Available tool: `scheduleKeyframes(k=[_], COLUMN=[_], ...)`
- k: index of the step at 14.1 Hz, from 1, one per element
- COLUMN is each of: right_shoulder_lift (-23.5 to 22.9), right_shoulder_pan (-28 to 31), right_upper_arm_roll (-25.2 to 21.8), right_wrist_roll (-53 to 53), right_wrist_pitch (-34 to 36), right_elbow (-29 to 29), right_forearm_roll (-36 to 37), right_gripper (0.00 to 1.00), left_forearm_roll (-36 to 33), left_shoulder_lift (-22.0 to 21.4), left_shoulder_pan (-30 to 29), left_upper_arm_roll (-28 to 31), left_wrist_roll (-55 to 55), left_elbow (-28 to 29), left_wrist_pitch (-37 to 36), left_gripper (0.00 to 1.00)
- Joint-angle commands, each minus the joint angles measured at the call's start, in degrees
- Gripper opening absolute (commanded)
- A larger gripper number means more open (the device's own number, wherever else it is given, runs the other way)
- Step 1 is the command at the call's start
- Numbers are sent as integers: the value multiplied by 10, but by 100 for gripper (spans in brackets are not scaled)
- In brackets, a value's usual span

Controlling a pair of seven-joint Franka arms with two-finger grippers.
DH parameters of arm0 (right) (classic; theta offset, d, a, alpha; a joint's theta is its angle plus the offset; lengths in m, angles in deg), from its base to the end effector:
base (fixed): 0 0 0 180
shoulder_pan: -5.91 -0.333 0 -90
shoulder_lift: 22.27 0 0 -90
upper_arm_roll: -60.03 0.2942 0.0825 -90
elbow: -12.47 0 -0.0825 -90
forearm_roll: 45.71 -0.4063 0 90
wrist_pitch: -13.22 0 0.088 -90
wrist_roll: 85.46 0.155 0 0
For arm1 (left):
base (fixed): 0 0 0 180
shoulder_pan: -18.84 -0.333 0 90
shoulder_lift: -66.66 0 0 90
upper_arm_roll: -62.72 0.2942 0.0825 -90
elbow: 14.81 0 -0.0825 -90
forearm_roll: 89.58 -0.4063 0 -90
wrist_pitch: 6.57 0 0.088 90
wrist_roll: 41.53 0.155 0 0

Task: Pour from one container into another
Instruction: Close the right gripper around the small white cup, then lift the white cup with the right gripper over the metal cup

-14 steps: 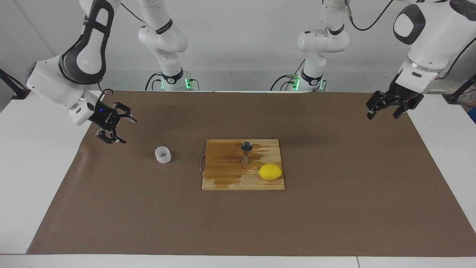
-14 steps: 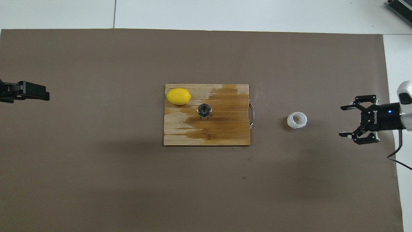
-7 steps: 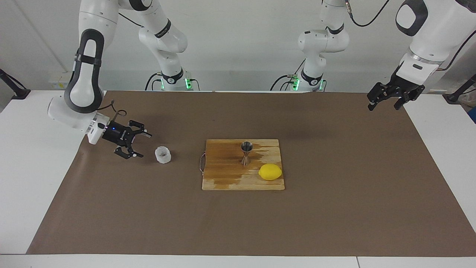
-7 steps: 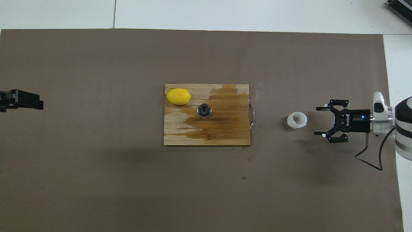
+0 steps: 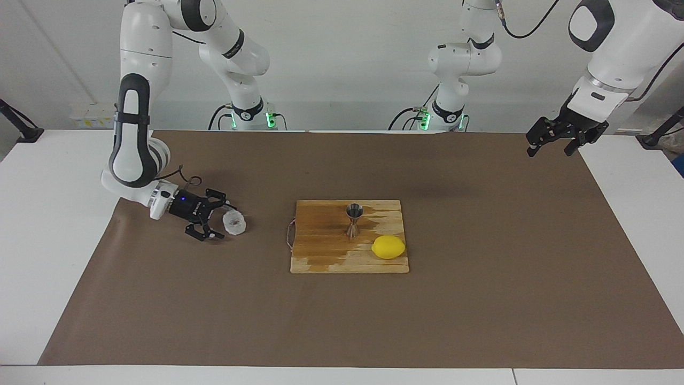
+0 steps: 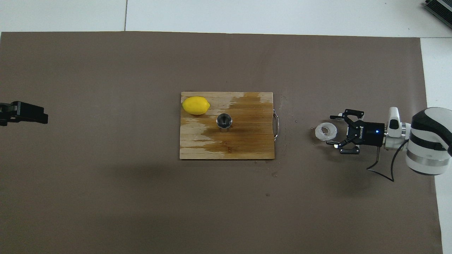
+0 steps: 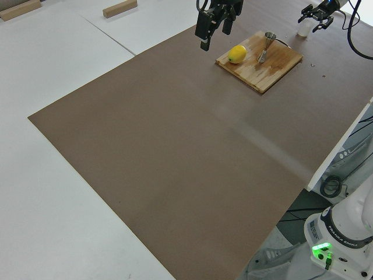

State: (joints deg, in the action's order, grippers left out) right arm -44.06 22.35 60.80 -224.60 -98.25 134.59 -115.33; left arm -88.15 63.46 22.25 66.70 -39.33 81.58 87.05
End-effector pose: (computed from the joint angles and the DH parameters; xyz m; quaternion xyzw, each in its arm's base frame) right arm 0.5504 -0.0450 0.1614 -0.6799 -0.5280 -0.3927 0.3234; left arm 0.5654 0.0026 0.5368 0.9998 -0.0135 0.0040 0.0143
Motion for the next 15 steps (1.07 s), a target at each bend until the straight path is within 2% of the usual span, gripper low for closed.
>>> scheduleKeyframes(k=[1,6,7,8,9,10,13,15], right_shoulder_lift=[2,3,3,3,3,1,2,17], right_shoulder_pan=[-11,-18,-20,-24,-23,-25,-45,-75], right_upper_arm_roll=[2,3,3,3,3,3,8,9], right_wrist_roll=[-39,-55,-56,-57,-58,-58,-43,34], right_wrist_pitch=[-14,-14,-16,-16,-16,-15,-16,-43], right_elbow=[24,35,34,32,30,16,-10,-24], right_forearm_roll=[-36,-44,-44,-45,-46,-46,-46,-39], right_gripper=[100,100,66,40,16,0,0,0], left_forearm_roll=[-10,-26,-26,-26,-26,-26,-26,-26], left_shoulder_lift=[-14,-15,-18,-19,-18,-18,-19,-19], left_shoulder_pan=[-6,-6,-6,-6,-5,-5,-5,-4], left_upper_arm_roll=[-4,-4,-5,-5,-5,-5,-6,-6], left_wrist_roll=[19,20,20,20,19,18,14,14], left_elbow=[9,9,9,10,10,10,10,10], left_wrist_pitch=[-9,-11,-11,-11,-11,-7,-3,-4], left_gripper=[100,100,100,100,100,100,100,100])
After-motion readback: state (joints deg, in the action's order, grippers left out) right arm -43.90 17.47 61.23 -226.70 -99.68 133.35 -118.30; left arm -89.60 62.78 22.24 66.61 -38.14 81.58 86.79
